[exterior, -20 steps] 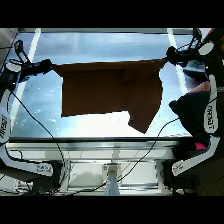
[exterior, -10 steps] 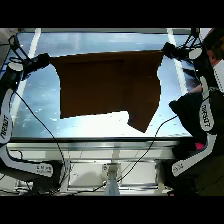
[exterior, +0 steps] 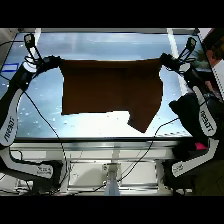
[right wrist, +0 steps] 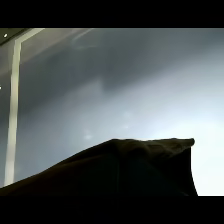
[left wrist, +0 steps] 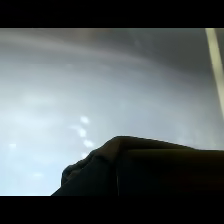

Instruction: Fold the clothes and pants, and hang the long-sleeved shirts on hangers.

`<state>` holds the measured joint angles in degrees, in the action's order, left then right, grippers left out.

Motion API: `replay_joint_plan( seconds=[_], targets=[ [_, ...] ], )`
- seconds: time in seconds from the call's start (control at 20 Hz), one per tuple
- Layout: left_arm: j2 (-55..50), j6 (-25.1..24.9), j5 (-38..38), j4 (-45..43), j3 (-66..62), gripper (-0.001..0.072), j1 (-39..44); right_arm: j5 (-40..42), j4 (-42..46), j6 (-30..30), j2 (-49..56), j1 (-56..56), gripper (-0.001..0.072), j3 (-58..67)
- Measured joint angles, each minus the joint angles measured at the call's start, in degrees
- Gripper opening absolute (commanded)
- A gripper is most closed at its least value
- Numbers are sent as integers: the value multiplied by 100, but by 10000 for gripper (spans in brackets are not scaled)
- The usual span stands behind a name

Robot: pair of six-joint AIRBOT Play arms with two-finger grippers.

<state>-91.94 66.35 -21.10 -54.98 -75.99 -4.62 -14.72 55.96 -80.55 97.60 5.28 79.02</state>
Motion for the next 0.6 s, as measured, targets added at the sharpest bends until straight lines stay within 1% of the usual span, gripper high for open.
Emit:
replay_joint_plan(
  seconds=[0.1, 0.25, 0.4, 0.6],
  targets=[
    [37, 212, 9, -149, 304, 13, -24, -39, -20, 4, -190, 50, 13, -291],
    [59, 382, 20, -267, 649, 14, -9, -472, -13, 31, -352, 90, 13, -503],
    [70, 426, -55, -310, 802, 14, 17, -973, 179, 52, -413, 107, 13, -588],
    [72, 468, -420, -348, 872, 15, -83, -1606, 605, 68, -444, 114, 14, -632]
  ],
)
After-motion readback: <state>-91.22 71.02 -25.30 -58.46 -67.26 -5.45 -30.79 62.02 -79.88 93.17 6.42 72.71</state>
